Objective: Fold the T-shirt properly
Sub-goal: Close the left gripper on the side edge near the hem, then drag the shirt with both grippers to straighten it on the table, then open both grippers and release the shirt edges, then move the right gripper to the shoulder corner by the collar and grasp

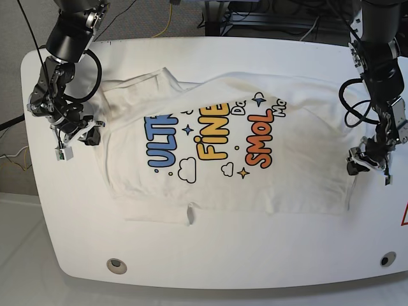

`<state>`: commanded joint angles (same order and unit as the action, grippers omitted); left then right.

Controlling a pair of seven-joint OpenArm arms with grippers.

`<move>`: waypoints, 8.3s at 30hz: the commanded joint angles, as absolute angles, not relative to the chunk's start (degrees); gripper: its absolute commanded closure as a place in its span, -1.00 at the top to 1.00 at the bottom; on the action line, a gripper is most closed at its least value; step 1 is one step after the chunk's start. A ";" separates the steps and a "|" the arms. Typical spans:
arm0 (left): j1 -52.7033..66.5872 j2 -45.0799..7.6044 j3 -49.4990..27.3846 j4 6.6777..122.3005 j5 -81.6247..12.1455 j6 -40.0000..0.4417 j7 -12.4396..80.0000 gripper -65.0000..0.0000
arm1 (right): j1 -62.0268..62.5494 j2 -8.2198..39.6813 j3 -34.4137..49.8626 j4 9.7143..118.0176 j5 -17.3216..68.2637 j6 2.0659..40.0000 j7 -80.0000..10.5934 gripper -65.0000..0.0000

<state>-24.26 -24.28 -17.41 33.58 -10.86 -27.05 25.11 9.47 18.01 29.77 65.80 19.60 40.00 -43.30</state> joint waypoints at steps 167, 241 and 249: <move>-1.19 -25.98 -17.71 66.15 -25.27 -39.78 25.54 -0.30 | 2.95 13.67 29.93 71.08 20.44 37.49 -33.10 -0.32; -2.24 -25.80 -17.80 73.71 -25.01 -39.52 29.32 -0.30 | -2.77 9.36 30.11 77.76 -3.82 40.00 -37.32 -1.00; -2.24 -25.80 -17.80 73.71 -25.01 -39.52 29.32 -0.30 | -5.49 9.80 31.25 77.85 -3.82 40.00 -37.32 -1.00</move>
<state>-2.24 -25.80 -17.80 73.71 -25.01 -39.52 29.32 -5.49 9.80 31.25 77.85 -3.82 40.00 -37.32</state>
